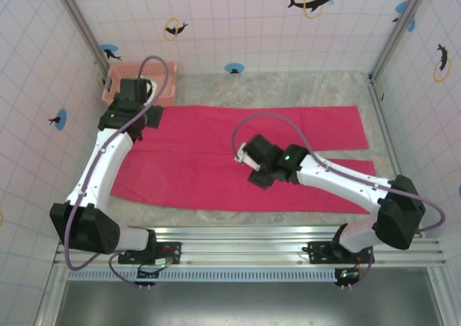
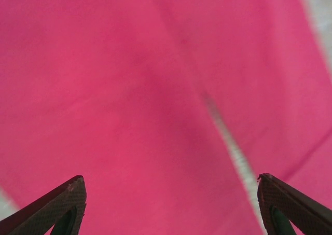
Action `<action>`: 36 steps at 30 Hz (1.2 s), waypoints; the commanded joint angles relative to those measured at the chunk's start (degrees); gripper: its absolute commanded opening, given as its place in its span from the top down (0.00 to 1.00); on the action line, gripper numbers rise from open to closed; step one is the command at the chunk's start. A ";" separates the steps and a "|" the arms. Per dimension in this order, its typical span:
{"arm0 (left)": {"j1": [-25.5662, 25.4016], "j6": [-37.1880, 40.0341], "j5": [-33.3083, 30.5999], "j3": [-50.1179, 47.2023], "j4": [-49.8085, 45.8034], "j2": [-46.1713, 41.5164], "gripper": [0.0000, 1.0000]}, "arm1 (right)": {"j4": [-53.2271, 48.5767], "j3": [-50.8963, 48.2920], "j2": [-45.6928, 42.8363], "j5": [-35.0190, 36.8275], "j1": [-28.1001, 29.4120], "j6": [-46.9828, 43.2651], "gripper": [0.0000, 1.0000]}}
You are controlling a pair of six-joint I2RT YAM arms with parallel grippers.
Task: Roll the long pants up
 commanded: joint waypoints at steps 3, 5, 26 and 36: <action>0.08 -3.12 2.17 -4.60 -8.95 -4.89 0.02 | -9.60 -3.29 2.27 2.59 9.51 3.78 0.15; 0.00 -2.81 1.78 -5.55 -10.21 -6.02 0.02 | -10.13 -3.12 2.97 1.08 11.36 4.30 0.19; -0.04 -2.53 1.27 -6.65 -14.89 -9.38 0.03 | -2.45 -3.32 19.61 -8.08 10.29 8.78 0.68; -2.33 0.71 -0.94 -11.15 -16.28 -11.51 0.03 | -1.73 -1.31 20.58 -7.28 8.30 7.51 0.99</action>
